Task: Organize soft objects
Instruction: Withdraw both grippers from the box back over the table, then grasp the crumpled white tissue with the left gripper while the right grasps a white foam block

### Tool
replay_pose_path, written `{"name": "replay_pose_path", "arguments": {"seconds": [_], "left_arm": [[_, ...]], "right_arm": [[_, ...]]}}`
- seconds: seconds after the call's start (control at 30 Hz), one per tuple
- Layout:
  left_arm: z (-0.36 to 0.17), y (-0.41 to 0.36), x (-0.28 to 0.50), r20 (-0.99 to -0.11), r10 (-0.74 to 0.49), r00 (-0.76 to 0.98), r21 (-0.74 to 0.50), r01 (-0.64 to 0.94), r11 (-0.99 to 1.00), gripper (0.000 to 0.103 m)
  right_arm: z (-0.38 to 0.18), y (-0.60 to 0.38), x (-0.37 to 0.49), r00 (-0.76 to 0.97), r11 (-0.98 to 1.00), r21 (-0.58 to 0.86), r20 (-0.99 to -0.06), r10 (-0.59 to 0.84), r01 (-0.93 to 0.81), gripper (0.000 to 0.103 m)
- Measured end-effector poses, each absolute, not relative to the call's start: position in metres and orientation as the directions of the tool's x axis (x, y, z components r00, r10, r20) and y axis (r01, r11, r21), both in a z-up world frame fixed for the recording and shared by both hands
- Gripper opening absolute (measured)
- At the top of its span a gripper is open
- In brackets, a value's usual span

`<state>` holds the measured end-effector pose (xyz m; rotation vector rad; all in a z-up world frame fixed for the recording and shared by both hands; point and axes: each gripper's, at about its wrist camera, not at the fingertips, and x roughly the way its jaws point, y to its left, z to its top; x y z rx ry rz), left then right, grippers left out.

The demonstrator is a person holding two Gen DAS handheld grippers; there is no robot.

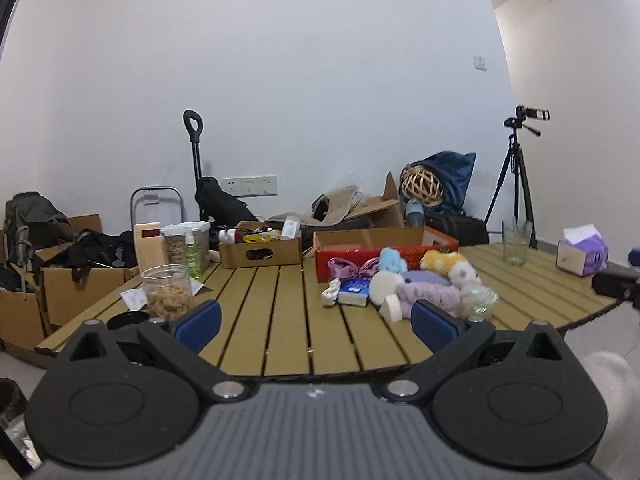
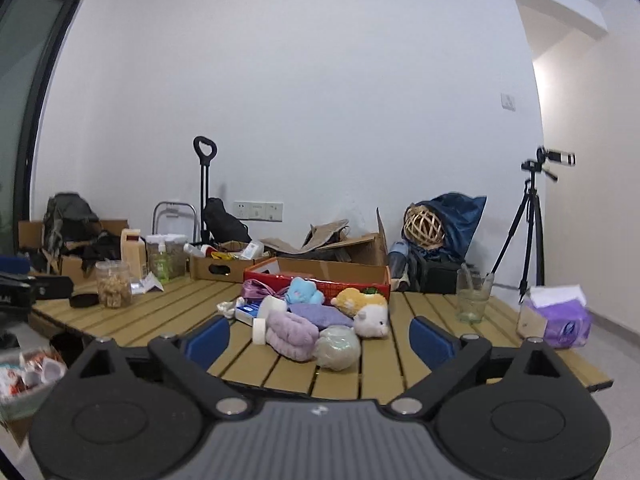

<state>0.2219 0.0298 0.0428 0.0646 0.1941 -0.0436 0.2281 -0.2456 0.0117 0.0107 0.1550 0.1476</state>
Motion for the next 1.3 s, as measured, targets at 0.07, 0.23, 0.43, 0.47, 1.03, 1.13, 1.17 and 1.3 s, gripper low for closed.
{"name": "replay_pose_path", "arguments": {"seconds": [0.07,0.23,0.43,0.47,1.03,1.13,1.17,1.3], "left_arm": [[0.04,0.027,0.226,-0.201,-0.044,0.979,0.057,0.056,0.997,0.103],[0.024,0.021,0.255,-0.27,-0.058,0.961,0.049,0.074,0.996,0.103],[0.009,0.018,0.31,-0.332,-0.061,0.941,0.022,0.072,0.997,0.101],[0.006,0.018,0.322,-0.346,-0.06,0.936,0.018,0.07,0.997,0.097],[-0.023,0.037,0.539,-0.489,-0.125,0.863,-0.023,0.13,0.991,0.063],[-0.033,0.032,0.564,-0.509,-0.146,0.848,-0.022,0.157,0.987,0.059],[-0.037,0.032,0.57,-0.517,-0.153,0.842,-0.028,0.162,0.986,0.051],[-0.049,0.037,0.586,-0.571,-0.225,0.79,-0.103,0.204,0.974,0.018]], "right_arm": [[0.009,-0.245,0.233,0.973,0.987,0.044,-0.172,0.157,-0.152,0.095],[-0.009,-0.239,0.255,0.953,0.983,0.05,-0.241,0.181,-0.174,0.082],[-0.026,-0.224,0.304,0.913,0.969,0.087,-0.324,0.246,-0.23,0.06],[-0.028,-0.22,0.314,0.907,0.966,0.091,-0.334,0.258,-0.241,0.058],[-0.049,-0.138,0.524,0.804,0.911,0.059,-0.449,0.39,-0.409,0.041],[-0.053,-0.134,0.543,0.788,0.903,0.067,-0.465,0.404,-0.424,0.031],[-0.055,-0.133,0.545,0.788,0.902,0.063,-0.463,0.405,-0.427,0.028],[-0.059,-0.132,0.549,0.792,0.903,0.05,-0.461,0.401,-0.428,0.021]]}}
